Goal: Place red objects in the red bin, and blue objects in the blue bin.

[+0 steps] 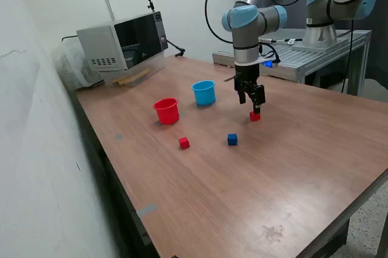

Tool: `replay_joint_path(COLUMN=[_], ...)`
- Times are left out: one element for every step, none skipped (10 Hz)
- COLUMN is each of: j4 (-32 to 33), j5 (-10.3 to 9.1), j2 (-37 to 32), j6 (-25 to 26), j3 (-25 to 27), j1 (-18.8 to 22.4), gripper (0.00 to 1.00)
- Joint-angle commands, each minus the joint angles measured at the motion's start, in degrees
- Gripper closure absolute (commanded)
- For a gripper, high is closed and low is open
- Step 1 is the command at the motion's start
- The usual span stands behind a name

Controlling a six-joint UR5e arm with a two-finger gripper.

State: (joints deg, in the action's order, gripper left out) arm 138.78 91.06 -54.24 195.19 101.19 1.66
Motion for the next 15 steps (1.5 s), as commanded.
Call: replay_joint_path(j4=[0.6, 0.6, 0.6, 0.6, 0.5, 0.5, 0.5, 0.5, 0.5, 0.5, 0.5, 0.5, 0.5, 0.5, 0.4], j5=[0.00, 0.00, -0.09, -0.26, -0.26, -0.26, -0.26, -0.26, -0.26, -0.26, -0.26, -0.35, -0.35, -0.53, -0.61], j2=[0.3, 0.3, 0.2, 0.2, 0.2, 0.2, 0.2, 0.2, 0.3, 0.3, 0.3, 0.3, 0.3, 0.3, 0.3], j6=[-0.1, -0.1, -0.2, -0.8, -0.9, -0.9, -0.9, -0.9, -0.9, -0.9, -0.9, -0.9, -0.9, -1.8, -3.0], j3=[0.1, 0.3, 0.3, 0.4, 0.4, 0.4, 0.4, 0.5, 0.5, 0.6, 0.8, 0.8, 0.8, 0.8, 0.8], j1=[-0.6, -0.6, -0.3, 0.4, 1.1, 1.6, 1.9, 1.9, 1.9, 1.9, 1.9, 1.9, 1.9, 2.0, 2.0], gripper=[0.00, 0.00, 0.00, 0.00, 0.00, 0.00, 0.00, 0.00, 0.00, 0.00, 1.00, 1.00, 1.00, 1.00, 1.00])
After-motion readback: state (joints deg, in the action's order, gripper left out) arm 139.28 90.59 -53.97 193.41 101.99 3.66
